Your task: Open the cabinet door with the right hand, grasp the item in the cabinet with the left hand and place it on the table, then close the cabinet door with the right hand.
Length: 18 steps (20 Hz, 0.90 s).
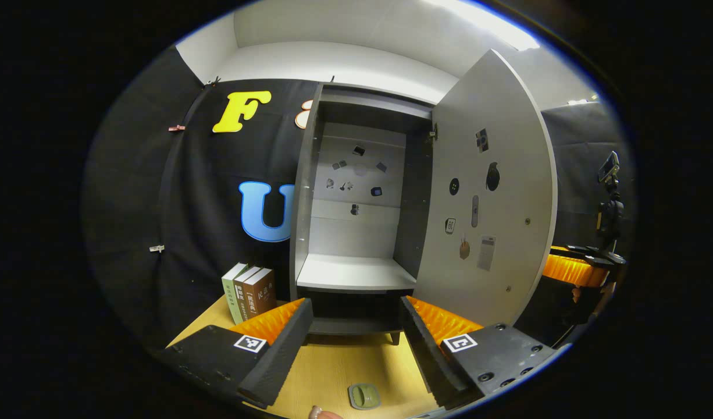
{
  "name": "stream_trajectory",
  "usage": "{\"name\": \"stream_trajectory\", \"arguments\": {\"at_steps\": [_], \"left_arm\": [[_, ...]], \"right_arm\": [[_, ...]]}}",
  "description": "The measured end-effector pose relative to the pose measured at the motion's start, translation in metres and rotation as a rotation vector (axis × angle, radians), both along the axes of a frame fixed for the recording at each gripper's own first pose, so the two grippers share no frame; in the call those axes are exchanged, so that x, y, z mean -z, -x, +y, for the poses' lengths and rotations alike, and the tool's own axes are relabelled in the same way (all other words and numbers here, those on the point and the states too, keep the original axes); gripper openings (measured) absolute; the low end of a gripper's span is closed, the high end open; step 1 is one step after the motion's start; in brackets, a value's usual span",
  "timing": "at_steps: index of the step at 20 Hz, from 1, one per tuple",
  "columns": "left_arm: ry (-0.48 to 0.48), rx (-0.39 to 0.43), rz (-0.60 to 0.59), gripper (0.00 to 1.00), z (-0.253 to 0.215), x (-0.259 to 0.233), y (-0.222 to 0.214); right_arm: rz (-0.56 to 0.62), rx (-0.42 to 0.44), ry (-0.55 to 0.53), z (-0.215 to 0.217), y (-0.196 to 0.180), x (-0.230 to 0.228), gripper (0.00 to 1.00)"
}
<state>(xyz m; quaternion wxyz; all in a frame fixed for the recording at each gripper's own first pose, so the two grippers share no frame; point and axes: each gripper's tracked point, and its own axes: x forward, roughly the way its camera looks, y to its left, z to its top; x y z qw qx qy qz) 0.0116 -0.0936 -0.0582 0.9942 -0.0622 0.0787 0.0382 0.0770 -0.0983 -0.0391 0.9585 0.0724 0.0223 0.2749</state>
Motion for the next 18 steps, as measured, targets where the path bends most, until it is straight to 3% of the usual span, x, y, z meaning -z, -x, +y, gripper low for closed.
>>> {"name": "stream_trajectory", "arguments": {"at_steps": [3,9,13,18], "left_arm": [[-0.01,0.004,-0.004,0.95,0.019,0.002,-0.006],[-0.032,0.097,0.004,0.93,0.067,-0.002,-0.018],[-0.046,0.146,-0.011,0.92,0.1,-0.008,-0.018],[-0.034,0.207,-0.021,0.94,0.113,-0.007,-0.018]], "right_arm": [[0.02,-0.024,-0.013,0.033,-0.003,0.003,0.96],[0.011,0.026,-0.012,0.099,-0.035,0.006,0.96],[0.02,0.003,-0.077,0.16,-0.029,0.0,0.98],[-0.032,0.14,0.042,0.142,-0.03,0.006,0.98]]}}
